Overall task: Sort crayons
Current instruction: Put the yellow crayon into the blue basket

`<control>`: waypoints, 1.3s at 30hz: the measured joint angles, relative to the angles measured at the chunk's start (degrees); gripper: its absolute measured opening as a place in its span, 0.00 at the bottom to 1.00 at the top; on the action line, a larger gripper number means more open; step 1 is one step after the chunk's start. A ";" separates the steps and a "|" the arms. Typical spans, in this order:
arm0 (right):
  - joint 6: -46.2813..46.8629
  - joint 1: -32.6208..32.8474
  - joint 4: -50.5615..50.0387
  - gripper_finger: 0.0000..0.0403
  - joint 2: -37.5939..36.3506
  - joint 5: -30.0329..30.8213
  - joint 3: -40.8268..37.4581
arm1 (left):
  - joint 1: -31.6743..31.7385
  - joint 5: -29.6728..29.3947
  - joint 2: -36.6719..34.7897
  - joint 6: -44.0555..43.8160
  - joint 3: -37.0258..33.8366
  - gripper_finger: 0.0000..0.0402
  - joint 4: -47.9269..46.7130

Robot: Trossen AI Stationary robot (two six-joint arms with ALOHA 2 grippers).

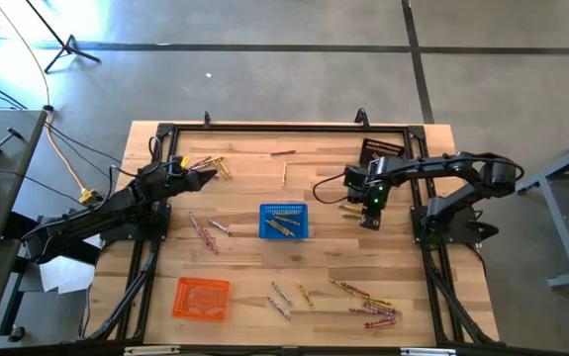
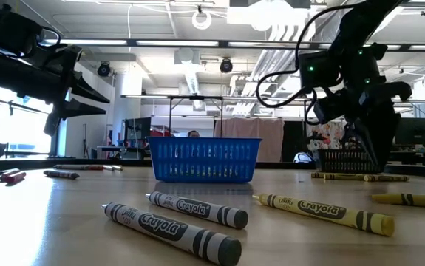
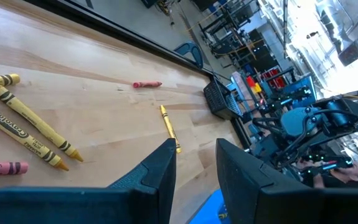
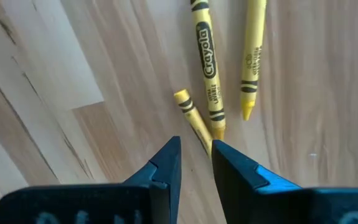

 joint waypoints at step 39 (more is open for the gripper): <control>4.70 4.52 16.94 0.18 8.79 5.28 0.35 | 0.01 -0.01 0.00 0.02 -0.01 0.25 -0.02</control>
